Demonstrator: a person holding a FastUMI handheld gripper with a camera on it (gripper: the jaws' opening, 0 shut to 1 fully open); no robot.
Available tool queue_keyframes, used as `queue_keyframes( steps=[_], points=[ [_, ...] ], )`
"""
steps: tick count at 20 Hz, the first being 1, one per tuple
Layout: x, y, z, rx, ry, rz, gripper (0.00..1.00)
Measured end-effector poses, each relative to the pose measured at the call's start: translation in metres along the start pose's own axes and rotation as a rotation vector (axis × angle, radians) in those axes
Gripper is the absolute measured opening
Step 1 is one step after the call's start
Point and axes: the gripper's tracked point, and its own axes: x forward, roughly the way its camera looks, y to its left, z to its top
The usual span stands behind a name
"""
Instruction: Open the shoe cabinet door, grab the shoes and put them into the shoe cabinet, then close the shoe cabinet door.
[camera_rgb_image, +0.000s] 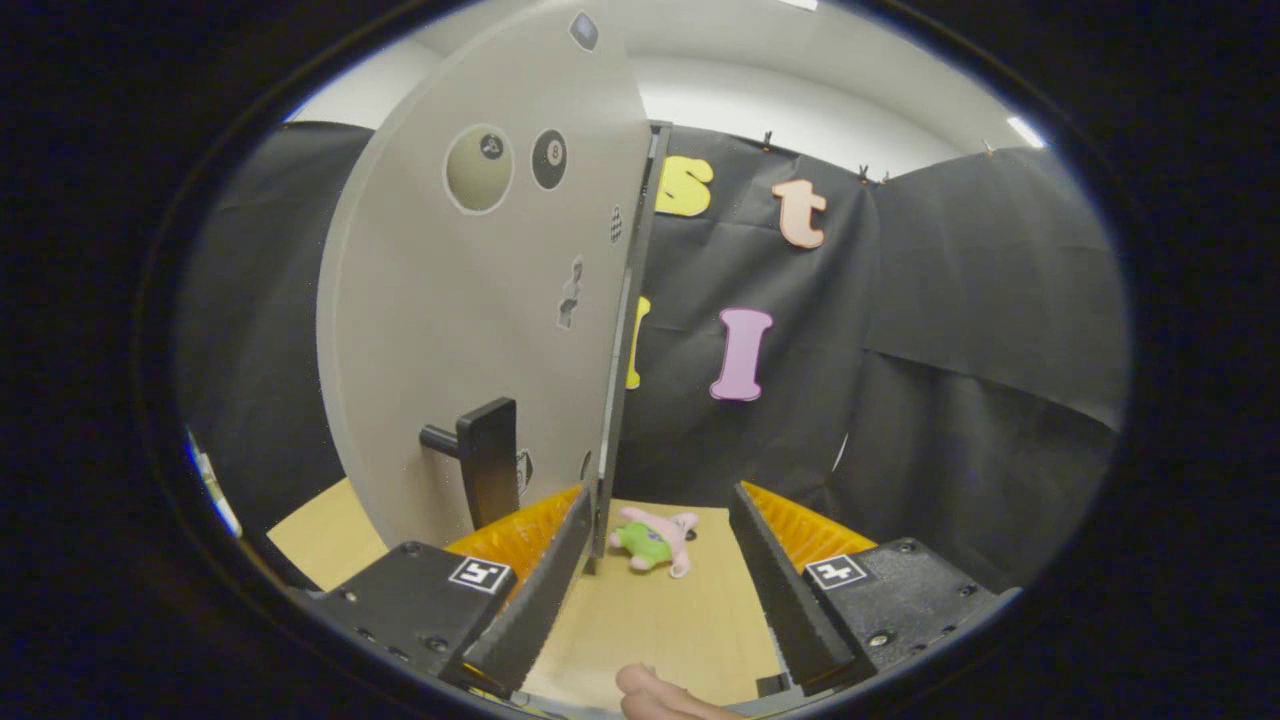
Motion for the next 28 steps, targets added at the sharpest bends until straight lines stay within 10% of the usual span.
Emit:
queue_keyframes(
  steps=[16, 28],
  points=[
    [0.031, 0.195, 0.037, 0.077, 0.018, 0.098, 0.96],
    [0.128, 0.249, 0.047, 0.126, 0.092, 0.159, 0.94]
  ],
)
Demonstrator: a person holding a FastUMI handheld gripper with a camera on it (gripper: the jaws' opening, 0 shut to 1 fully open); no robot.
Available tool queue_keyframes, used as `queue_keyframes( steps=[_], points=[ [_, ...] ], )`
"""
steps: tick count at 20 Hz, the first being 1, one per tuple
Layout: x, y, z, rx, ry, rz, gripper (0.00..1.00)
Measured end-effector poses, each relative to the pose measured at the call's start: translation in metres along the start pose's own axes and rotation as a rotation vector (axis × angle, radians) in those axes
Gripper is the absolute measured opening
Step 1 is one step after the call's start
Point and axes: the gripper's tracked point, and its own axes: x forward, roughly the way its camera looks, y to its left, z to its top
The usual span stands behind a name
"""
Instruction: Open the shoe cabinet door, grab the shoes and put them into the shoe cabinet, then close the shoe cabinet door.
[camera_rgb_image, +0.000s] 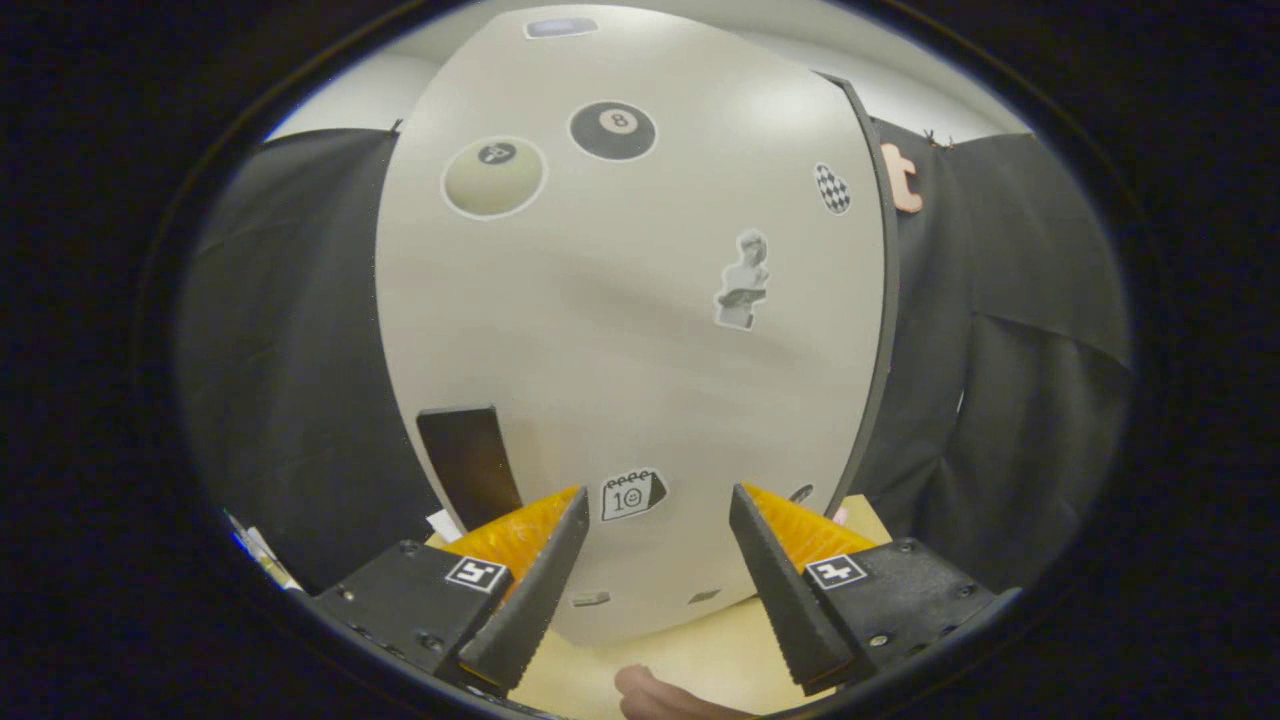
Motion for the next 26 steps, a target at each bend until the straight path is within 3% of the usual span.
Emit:
queue_keyframes(
  steps=[11, 15, 26],
  points=[
    [0.041, 0.018, 0.006, -0.022, -0.005, 0.065, 0.94],
    [0.035, 0.016, 0.003, -0.003, 0.0, 0.071, 0.94],
    [-0.095, -0.018, -0.006, -0.013, -0.058, 0.005, 0.94]
  ],
)
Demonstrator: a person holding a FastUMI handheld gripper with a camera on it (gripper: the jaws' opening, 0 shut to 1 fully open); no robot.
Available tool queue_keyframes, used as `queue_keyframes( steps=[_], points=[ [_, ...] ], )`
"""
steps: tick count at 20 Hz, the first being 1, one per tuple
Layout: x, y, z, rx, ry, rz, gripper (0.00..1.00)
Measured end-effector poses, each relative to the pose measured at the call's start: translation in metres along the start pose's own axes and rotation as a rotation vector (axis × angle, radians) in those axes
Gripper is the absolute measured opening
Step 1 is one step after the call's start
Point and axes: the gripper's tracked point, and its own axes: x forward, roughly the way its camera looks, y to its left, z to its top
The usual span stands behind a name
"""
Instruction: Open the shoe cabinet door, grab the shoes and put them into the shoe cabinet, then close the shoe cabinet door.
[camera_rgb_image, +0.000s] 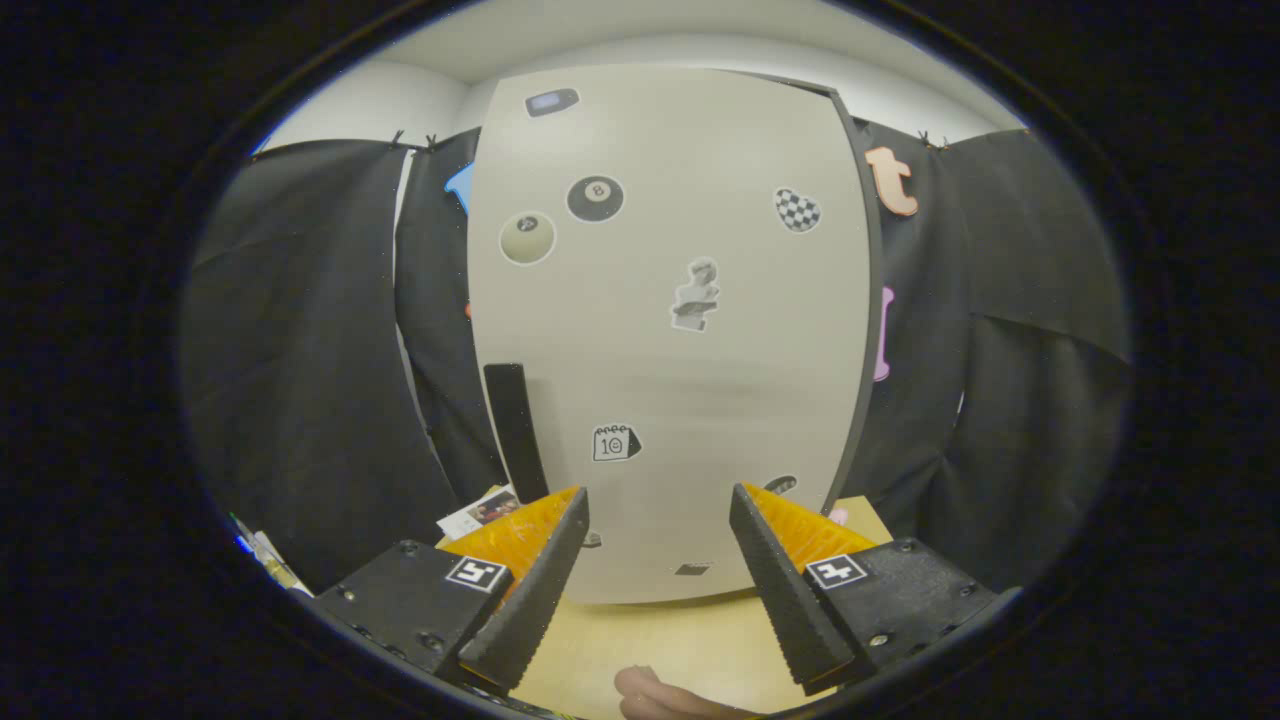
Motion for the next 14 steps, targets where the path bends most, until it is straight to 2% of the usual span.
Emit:
queue_keyframes(
  steps=[4, 10, 14],
  points=[
    [-0.059, 0.0, 0.014, -0.002, -0.051, -0.009, 0.94],
    [-0.147, -0.001, 0.052, -0.031, -0.187, -0.067, 0.94],
    [-0.191, -0.007, 0.044, -0.024, -0.202, -0.062, 0.94]
  ],
)
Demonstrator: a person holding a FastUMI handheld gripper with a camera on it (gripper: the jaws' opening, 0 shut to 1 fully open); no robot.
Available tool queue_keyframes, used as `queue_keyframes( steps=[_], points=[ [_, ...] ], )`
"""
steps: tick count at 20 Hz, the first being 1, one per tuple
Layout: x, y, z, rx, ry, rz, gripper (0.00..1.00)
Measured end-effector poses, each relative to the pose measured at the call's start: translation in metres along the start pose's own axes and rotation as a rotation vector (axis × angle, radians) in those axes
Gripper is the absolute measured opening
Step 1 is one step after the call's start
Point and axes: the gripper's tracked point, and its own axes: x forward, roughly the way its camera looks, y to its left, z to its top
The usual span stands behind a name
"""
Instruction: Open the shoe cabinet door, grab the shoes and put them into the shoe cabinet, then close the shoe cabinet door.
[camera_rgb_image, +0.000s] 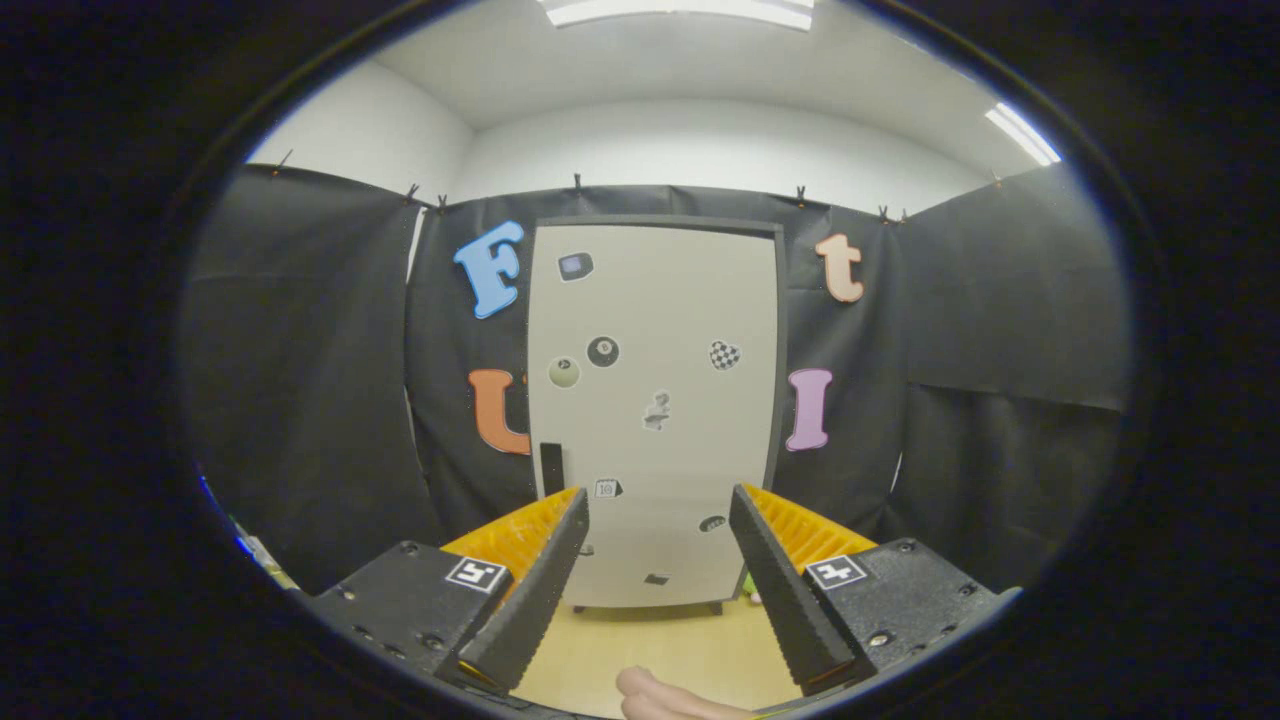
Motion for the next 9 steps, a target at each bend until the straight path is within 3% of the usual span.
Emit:
queue_keyframes(
  steps=[9],
  points=[
    [-0.027, -0.002, -0.008, 0.009, 0.009, -0.009, 0.95]
  ],
)
